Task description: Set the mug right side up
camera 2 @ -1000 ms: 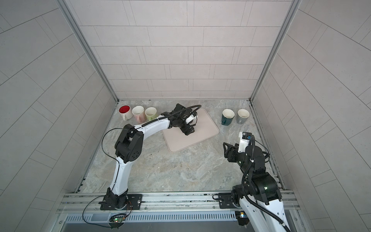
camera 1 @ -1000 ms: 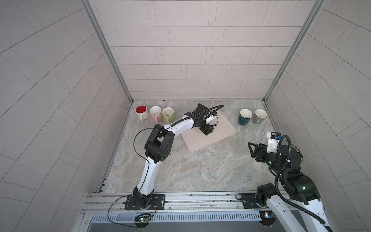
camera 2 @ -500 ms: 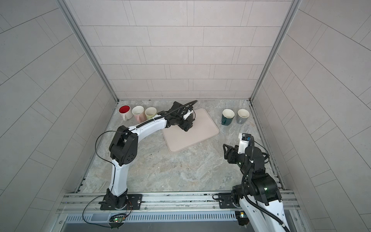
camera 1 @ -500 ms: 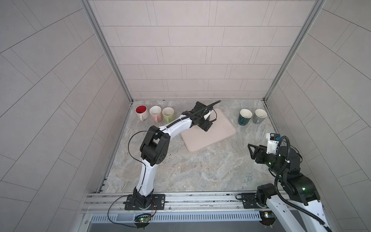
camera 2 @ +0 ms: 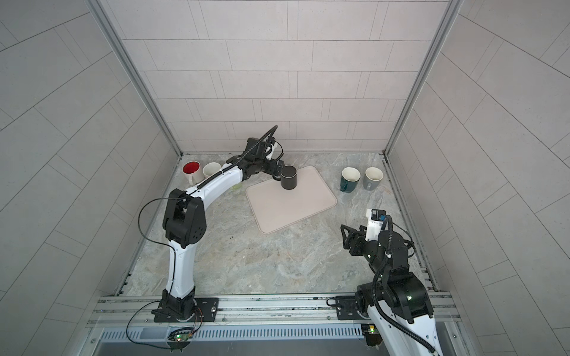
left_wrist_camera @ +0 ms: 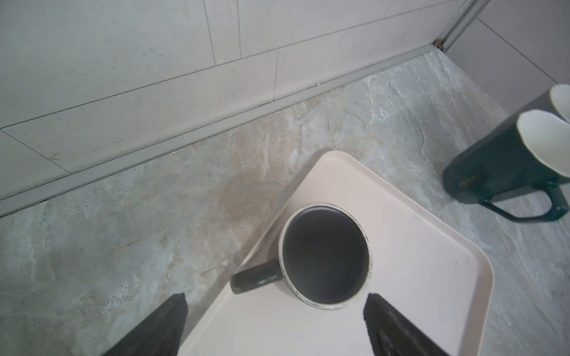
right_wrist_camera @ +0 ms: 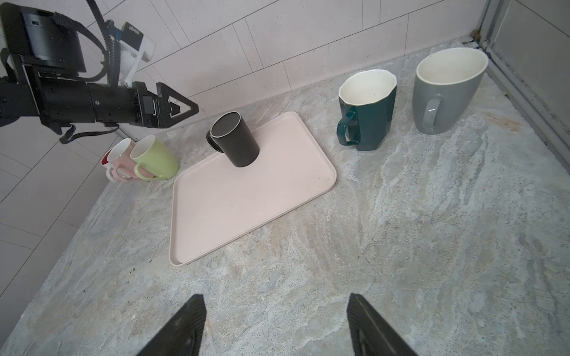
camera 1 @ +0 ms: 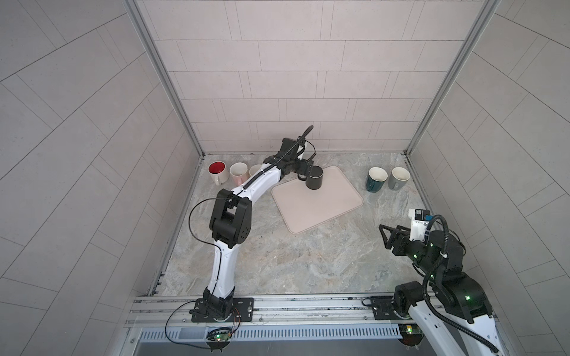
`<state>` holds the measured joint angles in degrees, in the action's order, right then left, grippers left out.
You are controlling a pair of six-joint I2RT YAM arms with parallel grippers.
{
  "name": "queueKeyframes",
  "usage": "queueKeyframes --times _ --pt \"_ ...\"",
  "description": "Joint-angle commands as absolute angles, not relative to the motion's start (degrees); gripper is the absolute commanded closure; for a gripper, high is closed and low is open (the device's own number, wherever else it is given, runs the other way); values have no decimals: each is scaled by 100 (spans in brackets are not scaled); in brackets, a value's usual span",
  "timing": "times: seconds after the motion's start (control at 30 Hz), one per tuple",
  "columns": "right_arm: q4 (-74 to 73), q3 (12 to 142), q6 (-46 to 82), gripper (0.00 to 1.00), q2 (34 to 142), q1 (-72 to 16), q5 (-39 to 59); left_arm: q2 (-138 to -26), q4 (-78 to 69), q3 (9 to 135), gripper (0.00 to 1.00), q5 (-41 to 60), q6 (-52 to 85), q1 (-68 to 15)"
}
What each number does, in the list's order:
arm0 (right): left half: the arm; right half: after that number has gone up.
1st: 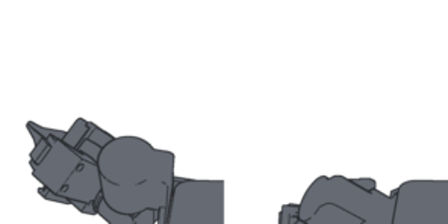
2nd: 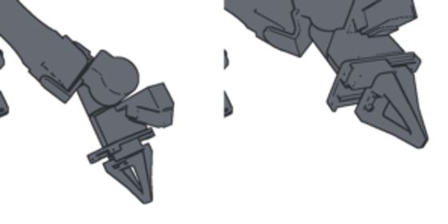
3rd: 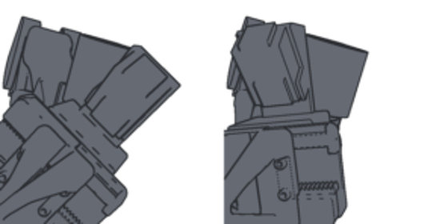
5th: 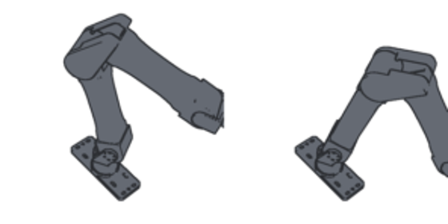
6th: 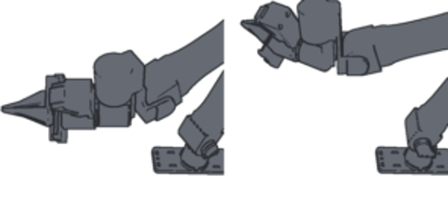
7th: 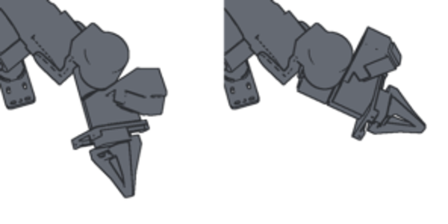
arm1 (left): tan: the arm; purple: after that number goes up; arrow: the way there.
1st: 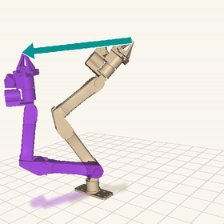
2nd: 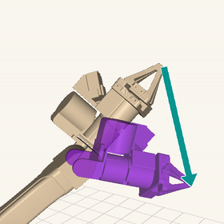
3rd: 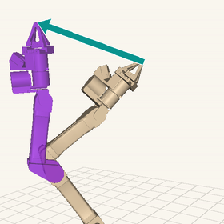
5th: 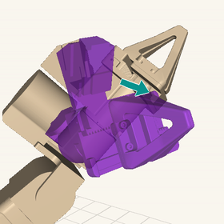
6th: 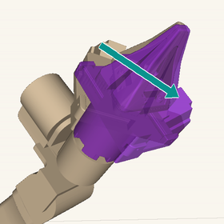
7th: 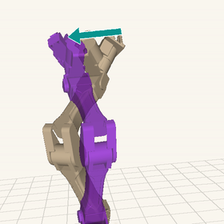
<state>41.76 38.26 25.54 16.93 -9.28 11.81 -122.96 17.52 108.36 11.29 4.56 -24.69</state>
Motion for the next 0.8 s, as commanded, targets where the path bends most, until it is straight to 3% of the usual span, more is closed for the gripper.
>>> queueKeyframes --times 0.0,0.33,0.77 --pt "4137 3786 2589 23 1564 -942 1274 -12683 1897 11327 4 1318 750 -2301" --pt "4344 3685 2847 9 1111 -942 1069 -13532 2470 12501 4 1570 494 -2052" --pt "4377 3610 3023 8 1029 -940 953 -13981 3022 12745 4 1322 155 -2157"
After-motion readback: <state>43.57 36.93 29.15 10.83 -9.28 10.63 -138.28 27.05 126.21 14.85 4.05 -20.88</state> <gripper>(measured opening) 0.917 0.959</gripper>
